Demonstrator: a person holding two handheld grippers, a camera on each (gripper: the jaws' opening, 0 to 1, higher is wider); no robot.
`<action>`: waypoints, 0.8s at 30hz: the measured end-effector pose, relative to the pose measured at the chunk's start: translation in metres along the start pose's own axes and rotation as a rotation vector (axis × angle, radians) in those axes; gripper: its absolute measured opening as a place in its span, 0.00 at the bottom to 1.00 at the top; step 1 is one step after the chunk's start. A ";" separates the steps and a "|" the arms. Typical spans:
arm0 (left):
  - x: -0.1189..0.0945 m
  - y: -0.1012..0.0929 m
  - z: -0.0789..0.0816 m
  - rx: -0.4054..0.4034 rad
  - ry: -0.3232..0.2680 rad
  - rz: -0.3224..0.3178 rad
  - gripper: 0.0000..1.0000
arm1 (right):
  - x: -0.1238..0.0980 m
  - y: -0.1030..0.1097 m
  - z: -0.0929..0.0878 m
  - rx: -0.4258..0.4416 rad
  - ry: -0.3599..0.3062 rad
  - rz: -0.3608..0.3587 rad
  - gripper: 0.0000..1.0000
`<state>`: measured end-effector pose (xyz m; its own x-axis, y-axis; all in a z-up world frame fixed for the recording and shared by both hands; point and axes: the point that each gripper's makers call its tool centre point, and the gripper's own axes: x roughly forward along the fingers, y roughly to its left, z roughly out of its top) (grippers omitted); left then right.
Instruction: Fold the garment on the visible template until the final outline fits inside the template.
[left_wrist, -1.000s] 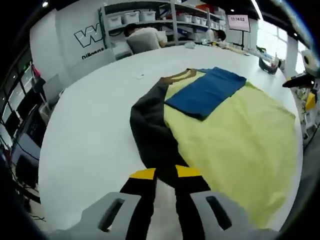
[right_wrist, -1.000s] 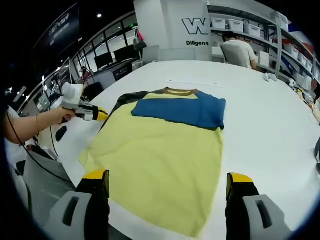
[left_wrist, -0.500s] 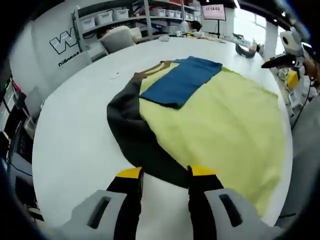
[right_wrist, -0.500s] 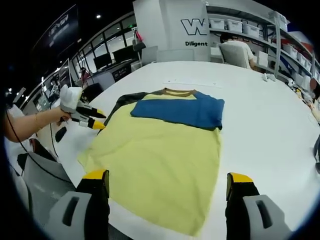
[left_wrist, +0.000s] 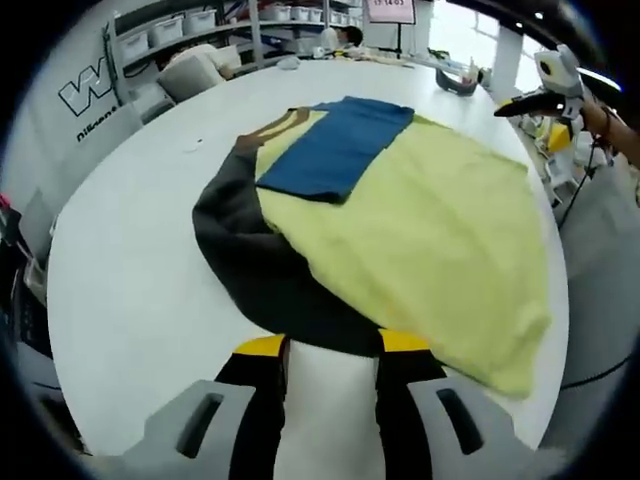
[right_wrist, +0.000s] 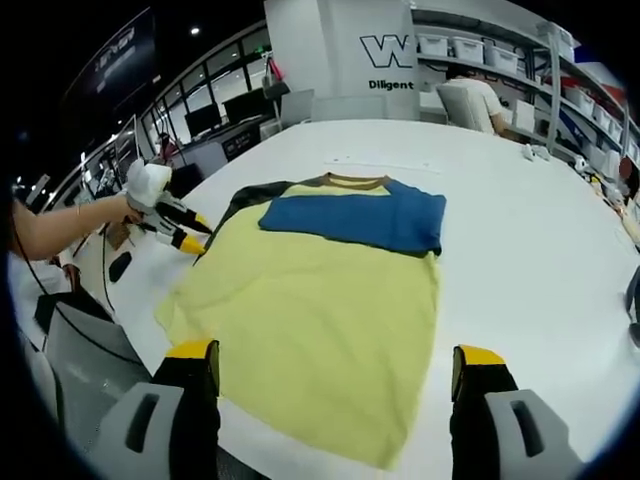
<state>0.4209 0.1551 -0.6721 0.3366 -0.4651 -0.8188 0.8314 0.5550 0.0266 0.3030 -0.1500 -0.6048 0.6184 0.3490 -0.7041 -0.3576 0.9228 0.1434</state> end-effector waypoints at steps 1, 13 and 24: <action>0.000 0.000 0.000 0.003 0.010 -0.001 0.33 | 0.000 0.000 0.000 0.000 0.001 0.000 0.95; 0.004 -0.001 0.004 -0.043 0.018 0.031 0.06 | -0.001 -0.002 -0.003 0.005 0.000 -0.005 0.94; -0.003 -0.003 0.006 -0.069 0.003 0.035 0.00 | -0.002 -0.001 -0.005 0.004 0.005 -0.003 0.93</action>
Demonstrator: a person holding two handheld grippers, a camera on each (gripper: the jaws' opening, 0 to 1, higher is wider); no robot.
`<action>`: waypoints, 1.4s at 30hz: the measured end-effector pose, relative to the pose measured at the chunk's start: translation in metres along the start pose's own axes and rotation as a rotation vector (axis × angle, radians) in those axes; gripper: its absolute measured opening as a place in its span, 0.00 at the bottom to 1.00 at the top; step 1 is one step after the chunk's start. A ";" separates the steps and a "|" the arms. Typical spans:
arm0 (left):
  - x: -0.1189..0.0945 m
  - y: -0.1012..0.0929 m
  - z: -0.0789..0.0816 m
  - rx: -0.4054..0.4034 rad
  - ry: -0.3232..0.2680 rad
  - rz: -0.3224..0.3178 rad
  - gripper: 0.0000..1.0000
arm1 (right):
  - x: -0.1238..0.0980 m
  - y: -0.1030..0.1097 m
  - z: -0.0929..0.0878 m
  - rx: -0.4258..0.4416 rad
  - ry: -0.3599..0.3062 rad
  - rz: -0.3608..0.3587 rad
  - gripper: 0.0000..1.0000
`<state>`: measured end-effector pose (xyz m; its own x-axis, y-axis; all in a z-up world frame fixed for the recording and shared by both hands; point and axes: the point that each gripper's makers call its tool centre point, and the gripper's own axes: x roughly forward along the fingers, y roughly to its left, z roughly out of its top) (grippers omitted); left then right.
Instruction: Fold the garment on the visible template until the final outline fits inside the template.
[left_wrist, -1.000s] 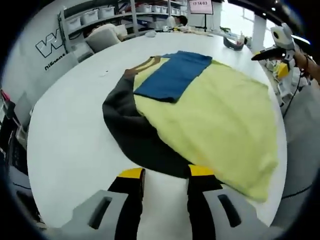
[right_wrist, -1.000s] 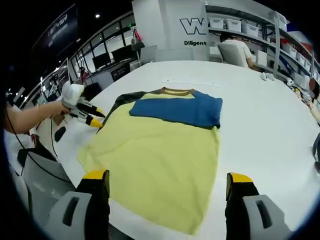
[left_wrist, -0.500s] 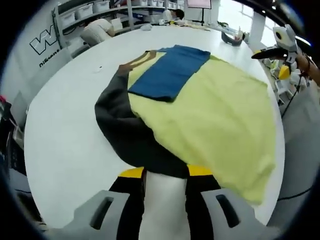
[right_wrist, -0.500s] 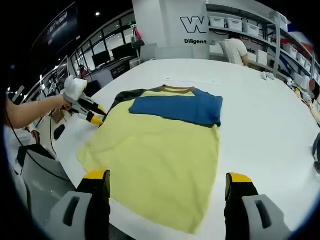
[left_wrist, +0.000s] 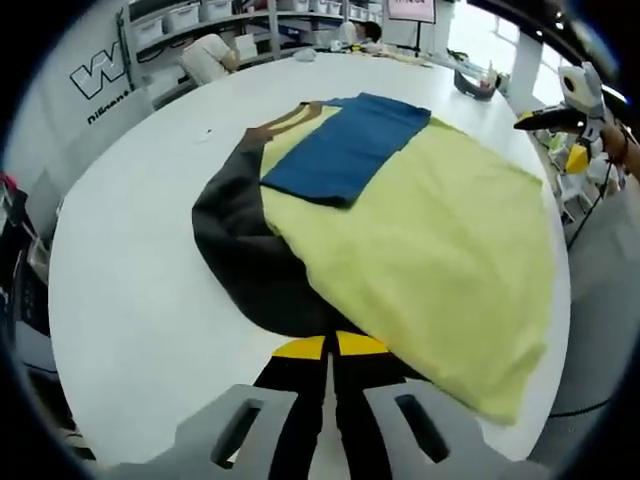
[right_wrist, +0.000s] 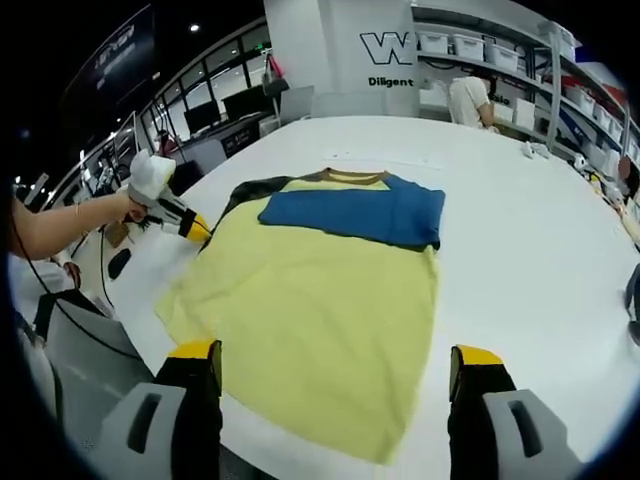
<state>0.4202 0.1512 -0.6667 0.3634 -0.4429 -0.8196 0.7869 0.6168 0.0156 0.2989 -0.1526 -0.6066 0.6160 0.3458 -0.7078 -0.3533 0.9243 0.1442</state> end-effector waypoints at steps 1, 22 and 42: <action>-0.003 0.000 0.001 -0.006 -0.007 -0.002 0.00 | -0.001 0.000 0.001 0.002 -0.004 0.001 0.93; -0.029 0.004 0.004 -0.064 -0.064 -0.008 0.00 | 0.018 0.014 -0.045 0.009 0.105 0.025 0.89; -0.025 0.011 0.002 -0.081 -0.043 0.017 0.00 | 0.008 -0.031 -0.092 -0.018 0.227 -0.160 0.00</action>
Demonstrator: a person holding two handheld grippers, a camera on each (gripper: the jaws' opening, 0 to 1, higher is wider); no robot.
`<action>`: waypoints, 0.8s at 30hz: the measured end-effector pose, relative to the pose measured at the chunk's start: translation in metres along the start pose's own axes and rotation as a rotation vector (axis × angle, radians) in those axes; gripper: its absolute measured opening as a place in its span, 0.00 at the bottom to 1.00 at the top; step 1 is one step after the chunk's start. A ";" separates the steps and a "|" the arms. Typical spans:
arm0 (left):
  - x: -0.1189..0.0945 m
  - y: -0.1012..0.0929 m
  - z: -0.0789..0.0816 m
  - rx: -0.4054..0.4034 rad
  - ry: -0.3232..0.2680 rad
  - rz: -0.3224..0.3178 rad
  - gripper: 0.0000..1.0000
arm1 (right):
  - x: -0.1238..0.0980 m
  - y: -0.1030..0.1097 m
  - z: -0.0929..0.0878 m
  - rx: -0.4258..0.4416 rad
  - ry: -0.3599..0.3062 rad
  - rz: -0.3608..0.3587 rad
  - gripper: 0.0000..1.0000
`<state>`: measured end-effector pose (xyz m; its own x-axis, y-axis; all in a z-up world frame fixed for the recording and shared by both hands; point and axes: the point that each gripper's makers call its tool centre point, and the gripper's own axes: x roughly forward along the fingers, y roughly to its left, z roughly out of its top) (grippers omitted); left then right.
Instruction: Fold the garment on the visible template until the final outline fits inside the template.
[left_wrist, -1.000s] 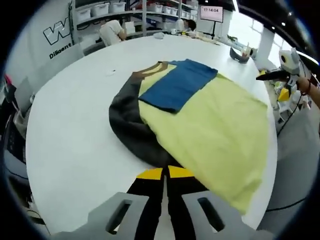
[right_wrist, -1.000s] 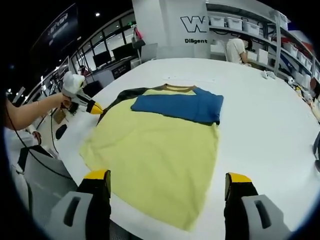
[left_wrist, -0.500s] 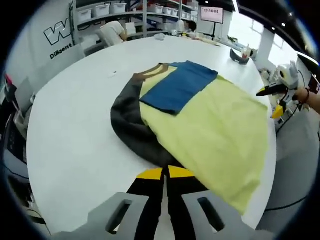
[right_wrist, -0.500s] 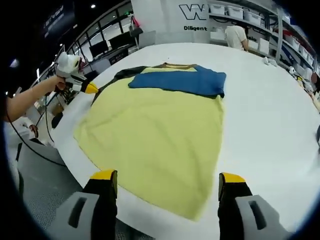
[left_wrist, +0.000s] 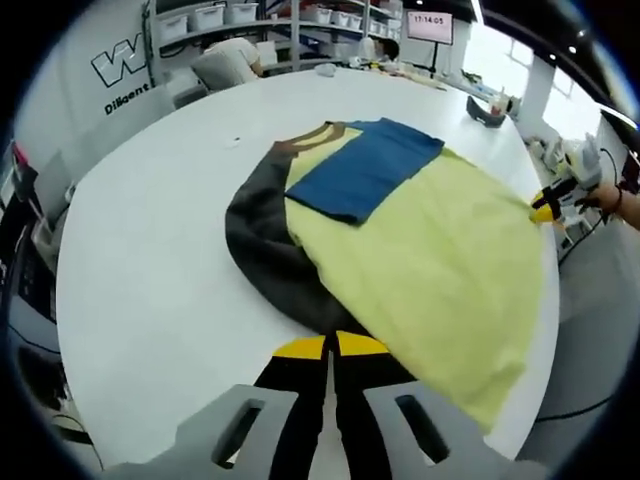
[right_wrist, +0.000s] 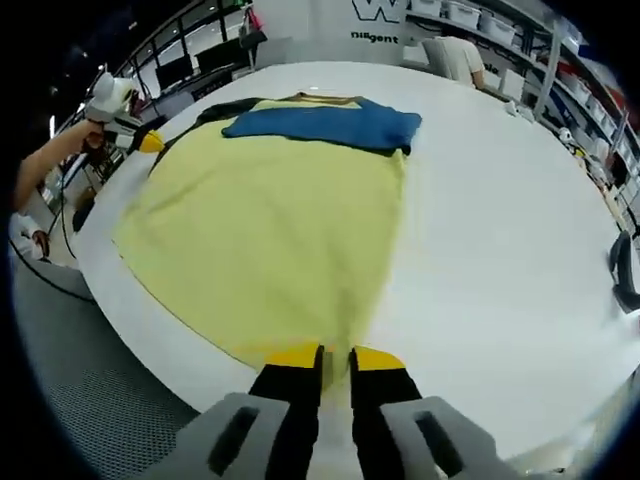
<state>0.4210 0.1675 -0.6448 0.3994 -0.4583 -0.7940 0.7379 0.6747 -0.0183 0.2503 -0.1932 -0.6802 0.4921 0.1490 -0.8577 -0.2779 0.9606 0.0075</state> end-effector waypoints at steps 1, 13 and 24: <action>-0.001 0.002 0.000 0.001 0.001 0.006 0.00 | 0.000 -0.002 -0.001 -0.001 -0.001 0.000 0.00; -0.006 0.042 -0.016 -0.021 0.053 0.083 0.00 | -0.003 -0.005 0.000 0.040 0.007 0.015 0.00; -0.017 0.087 -0.026 0.023 0.124 0.194 0.00 | -0.008 -0.017 0.001 0.017 0.026 0.001 0.00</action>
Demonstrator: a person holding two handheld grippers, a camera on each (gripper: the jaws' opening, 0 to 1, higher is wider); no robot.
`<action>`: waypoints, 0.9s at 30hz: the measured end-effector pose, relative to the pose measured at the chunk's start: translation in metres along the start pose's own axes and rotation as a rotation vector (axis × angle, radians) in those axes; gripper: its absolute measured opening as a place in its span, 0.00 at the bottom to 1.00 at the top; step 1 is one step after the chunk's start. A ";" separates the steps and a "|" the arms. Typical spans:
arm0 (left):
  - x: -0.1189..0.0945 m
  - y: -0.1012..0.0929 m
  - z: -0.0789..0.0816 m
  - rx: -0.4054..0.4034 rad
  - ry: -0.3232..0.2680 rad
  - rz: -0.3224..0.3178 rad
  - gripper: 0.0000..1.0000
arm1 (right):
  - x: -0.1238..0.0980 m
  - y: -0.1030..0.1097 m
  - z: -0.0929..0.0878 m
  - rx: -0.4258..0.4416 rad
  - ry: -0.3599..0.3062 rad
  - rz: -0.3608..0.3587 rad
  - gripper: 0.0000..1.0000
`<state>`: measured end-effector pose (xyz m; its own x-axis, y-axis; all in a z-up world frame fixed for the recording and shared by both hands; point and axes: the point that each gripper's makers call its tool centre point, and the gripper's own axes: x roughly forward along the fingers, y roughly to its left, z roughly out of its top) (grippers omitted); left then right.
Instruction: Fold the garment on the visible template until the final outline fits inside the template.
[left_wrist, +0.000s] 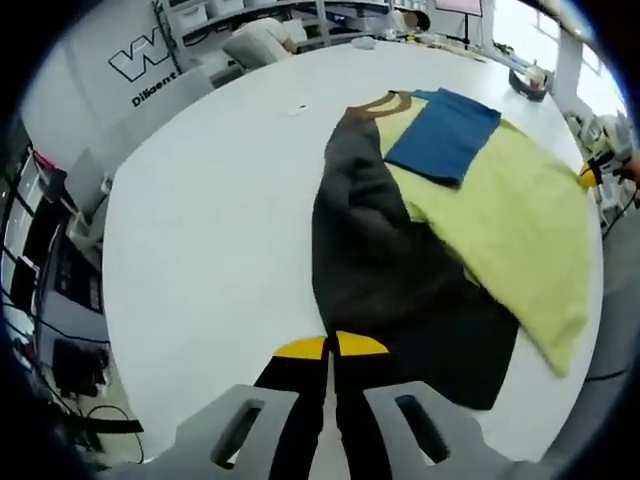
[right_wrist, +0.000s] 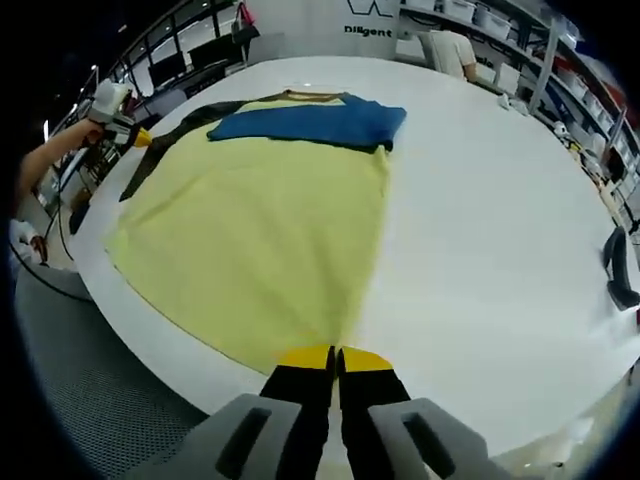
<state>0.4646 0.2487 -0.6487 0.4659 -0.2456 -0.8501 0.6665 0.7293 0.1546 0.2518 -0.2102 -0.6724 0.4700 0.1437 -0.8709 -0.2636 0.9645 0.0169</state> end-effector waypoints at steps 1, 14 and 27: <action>0.002 0.006 0.000 0.019 0.012 -0.002 0.00 | -0.001 -0.003 -0.001 0.001 0.007 -0.002 0.00; 0.018 0.060 -0.007 0.050 0.115 0.146 0.01 | -0.005 -0.018 -0.015 -0.026 0.064 -0.025 0.00; 0.004 0.060 -0.003 -0.183 -0.009 0.131 0.14 | -0.008 -0.016 -0.006 0.072 -0.013 -0.009 0.00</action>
<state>0.5044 0.2937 -0.6444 0.5476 -0.1461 -0.8239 0.4832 0.8591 0.1688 0.2473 -0.2281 -0.6688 0.4833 0.1371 -0.8646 -0.1979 0.9792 0.0447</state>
